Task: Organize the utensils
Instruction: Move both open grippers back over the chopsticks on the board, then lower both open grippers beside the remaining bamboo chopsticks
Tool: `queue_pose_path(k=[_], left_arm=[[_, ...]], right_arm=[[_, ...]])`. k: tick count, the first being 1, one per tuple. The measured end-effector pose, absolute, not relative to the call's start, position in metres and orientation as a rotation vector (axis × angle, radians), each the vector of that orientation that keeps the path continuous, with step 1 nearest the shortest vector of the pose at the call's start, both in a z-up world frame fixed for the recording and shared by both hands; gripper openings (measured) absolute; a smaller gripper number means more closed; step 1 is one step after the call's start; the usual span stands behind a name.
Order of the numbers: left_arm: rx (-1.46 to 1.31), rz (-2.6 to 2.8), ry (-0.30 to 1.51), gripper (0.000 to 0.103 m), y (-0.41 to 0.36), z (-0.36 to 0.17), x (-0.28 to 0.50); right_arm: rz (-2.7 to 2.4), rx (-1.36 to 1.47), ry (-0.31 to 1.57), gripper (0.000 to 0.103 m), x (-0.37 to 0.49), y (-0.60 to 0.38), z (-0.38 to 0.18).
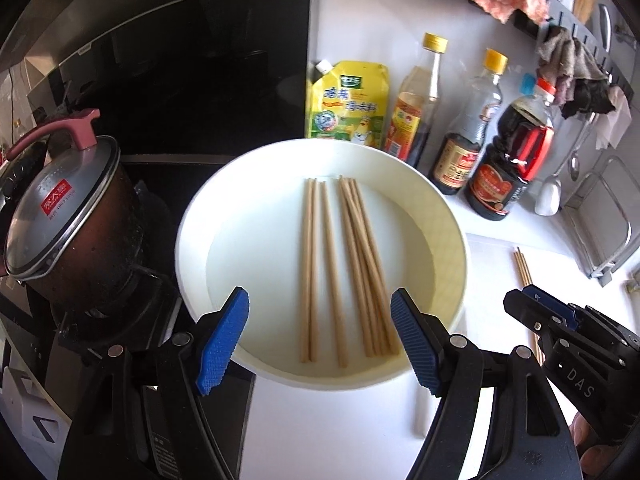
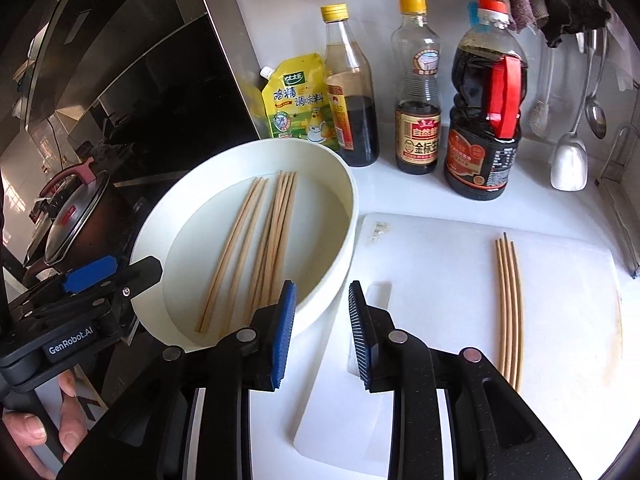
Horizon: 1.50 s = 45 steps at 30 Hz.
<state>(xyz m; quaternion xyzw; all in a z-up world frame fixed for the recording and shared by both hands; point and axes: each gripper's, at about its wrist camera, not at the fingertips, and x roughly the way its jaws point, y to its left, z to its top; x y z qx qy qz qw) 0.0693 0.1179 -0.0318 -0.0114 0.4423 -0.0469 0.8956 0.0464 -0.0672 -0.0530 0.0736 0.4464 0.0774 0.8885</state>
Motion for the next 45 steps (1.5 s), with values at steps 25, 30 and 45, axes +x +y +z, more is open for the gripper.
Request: queue_pose_path(k=[25,30,45], left_arm=[[0.012,-0.257,0.944,0.072,-0.016,-0.042,0.028],[0.029,-0.253,0.961,0.075,-0.03,-0.053,0.028],[0.06,-0.244,0.999,0.075,-0.047,-0.079,0.032]], right_arm=[[-0.022,0.173,0.95,0.036,-0.011,-0.21,-0.072],[-0.028,0.165,0.971,0.037,-0.007,-0.221,-0.096],[-0.041,0.161,1.022,0.039,0.011,-0.225,-0.136]])
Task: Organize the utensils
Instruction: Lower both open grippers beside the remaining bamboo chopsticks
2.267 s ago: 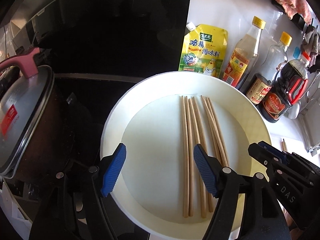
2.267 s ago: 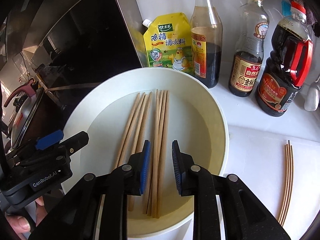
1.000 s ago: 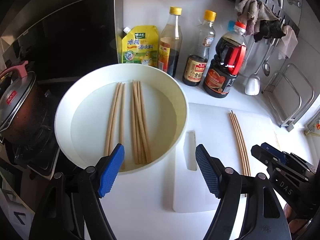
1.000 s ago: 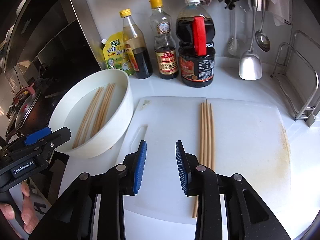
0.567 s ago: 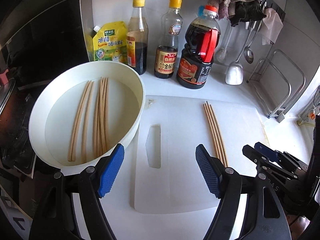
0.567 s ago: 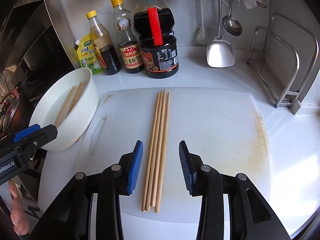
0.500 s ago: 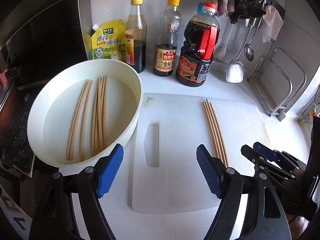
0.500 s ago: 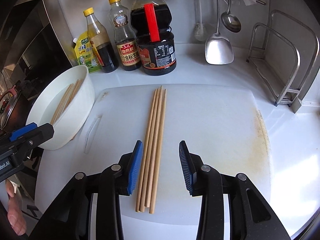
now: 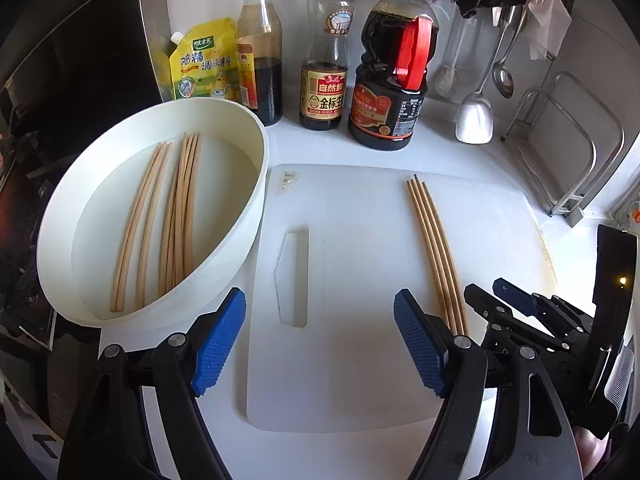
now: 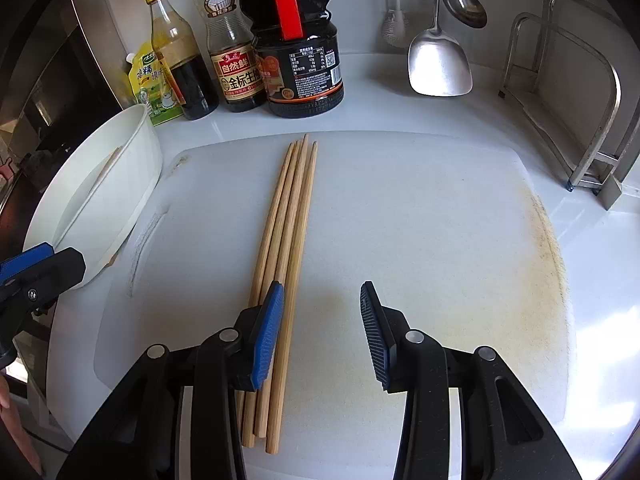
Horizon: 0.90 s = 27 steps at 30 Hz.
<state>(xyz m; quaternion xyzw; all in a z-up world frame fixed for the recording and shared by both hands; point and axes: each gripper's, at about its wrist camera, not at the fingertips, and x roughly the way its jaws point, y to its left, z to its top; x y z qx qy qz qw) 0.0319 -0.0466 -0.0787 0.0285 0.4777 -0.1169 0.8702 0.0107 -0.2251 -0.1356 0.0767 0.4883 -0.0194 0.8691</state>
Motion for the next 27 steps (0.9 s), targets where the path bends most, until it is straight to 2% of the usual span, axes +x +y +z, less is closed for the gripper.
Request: queue_pose_path(k=[27], left_arm=[[0.065,-0.252,1.017,0.075,-0.06,-0.087,0.036]], right_arm=[[-0.091,0.002,1.046,0.039,0.022,-0.212,-0.146]])
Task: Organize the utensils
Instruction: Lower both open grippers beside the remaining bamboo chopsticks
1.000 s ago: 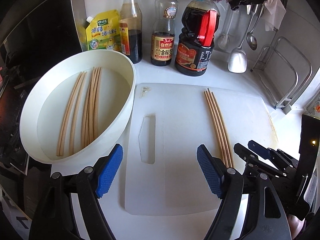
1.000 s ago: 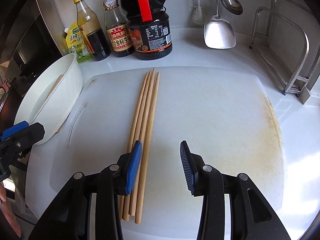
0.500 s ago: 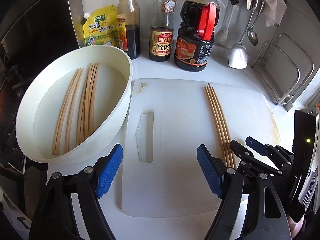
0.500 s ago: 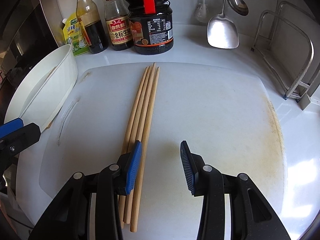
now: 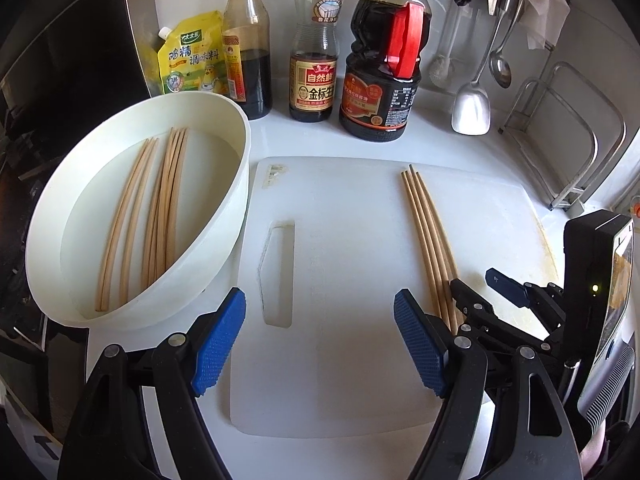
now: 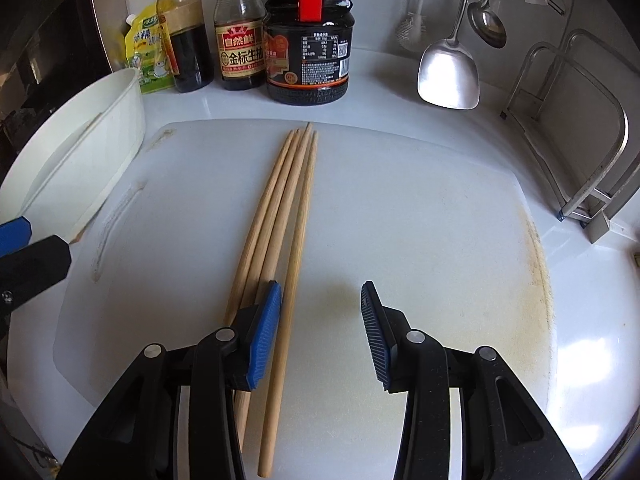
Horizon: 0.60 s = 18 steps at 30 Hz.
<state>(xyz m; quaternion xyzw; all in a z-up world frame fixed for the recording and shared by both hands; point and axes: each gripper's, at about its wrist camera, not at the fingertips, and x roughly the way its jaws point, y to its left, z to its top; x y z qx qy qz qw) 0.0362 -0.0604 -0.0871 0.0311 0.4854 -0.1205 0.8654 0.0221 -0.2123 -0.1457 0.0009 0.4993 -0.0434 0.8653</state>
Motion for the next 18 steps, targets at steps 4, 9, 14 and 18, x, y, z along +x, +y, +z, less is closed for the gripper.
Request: queue_pose_path(k=[4,9,14,18], left_arm=[[0.071,-0.257,1.021,0.075,-0.065,-0.09,0.036],[0.078,-0.268,1.027,0.075,-0.076,-0.095,0.035],[0.087,-0.285,1.035,0.075,-0.092,-0.102,0.035],[0.094,-0.295,1.046,0.075,-0.106,-0.111,0.038]], right_arm=[[-0.085,0.025,1.035,0.039,0.018,-0.22,-0.146],[-0.076,0.046,1.023,0.039,0.014,-0.234,-0.146],[-0.079,0.05,1.012,0.039,0.011,-0.25,-0.146],[-0.1,0.075,1.007,0.039,0.009,-0.269,-0.146]])
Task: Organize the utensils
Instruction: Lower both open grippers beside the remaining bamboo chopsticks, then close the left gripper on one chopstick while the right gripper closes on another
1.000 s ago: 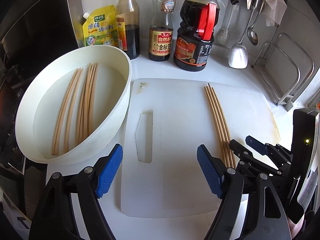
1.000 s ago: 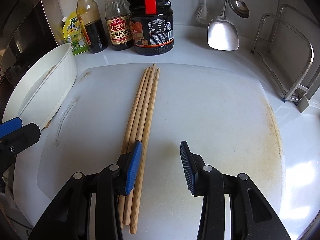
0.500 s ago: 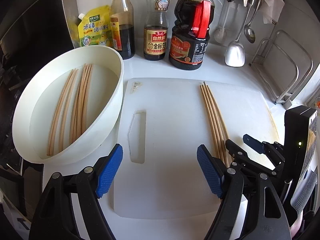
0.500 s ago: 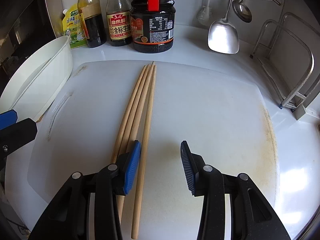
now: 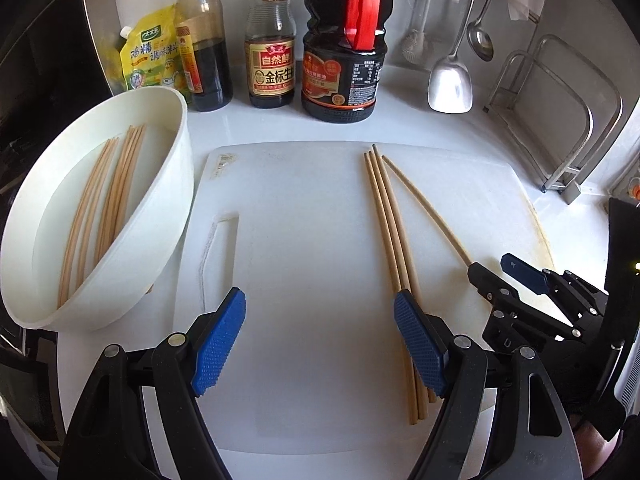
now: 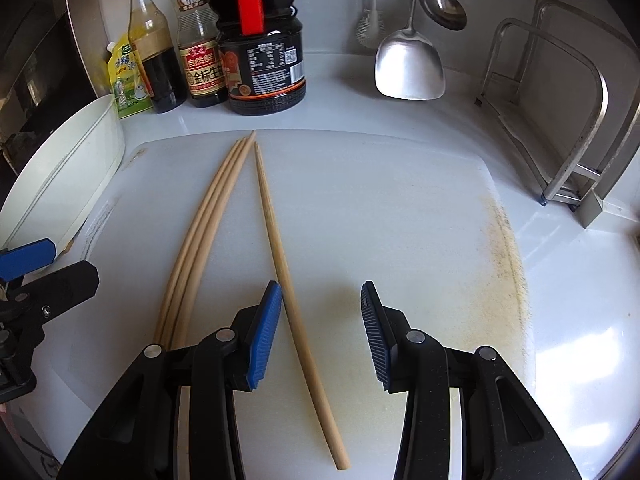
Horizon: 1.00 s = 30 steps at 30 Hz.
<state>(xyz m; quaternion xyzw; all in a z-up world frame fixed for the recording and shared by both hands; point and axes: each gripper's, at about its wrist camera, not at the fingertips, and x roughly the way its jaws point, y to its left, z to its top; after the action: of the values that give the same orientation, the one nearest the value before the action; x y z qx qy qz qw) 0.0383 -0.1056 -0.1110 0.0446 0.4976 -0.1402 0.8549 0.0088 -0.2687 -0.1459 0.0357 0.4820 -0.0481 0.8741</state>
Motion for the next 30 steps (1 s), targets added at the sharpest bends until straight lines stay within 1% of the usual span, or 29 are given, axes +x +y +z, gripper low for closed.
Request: queue_pose_path(k=[16,20,23,25,27,30], left_arm=[[0.091,-0.273,1.087,0.076,-0.126,-0.142,0.051],[0.088,-0.266,1.082,0.081,-0.128,-0.144,0.052],[0.088,-0.256,1.079,0.081,-0.129,-0.145,0.053],[0.087,-0.255,1.076,0.084,-0.129,-0.145,0.055],[0.088,-0.246,1.073,0.089,-0.128,-0.146,0.056],[0.089,-0.25,1.074,0.091,-0.129,-0.149,0.057]], right_arm=[[-0.033,0.084,0.984,0.041,0.009,-0.284,-0.147],[-0.028,0.082,0.981,0.041,0.01,-0.284,-0.147],[-0.025,0.079,0.98,0.041,0.012,-0.284,-0.147],[-0.022,0.074,0.98,0.041,0.013,-0.282,-0.147],[-0.018,0.066,0.981,0.041,0.015,-0.281,-0.147],[-0.01,0.047,0.982,0.041,0.017,-0.277,-0.147]])
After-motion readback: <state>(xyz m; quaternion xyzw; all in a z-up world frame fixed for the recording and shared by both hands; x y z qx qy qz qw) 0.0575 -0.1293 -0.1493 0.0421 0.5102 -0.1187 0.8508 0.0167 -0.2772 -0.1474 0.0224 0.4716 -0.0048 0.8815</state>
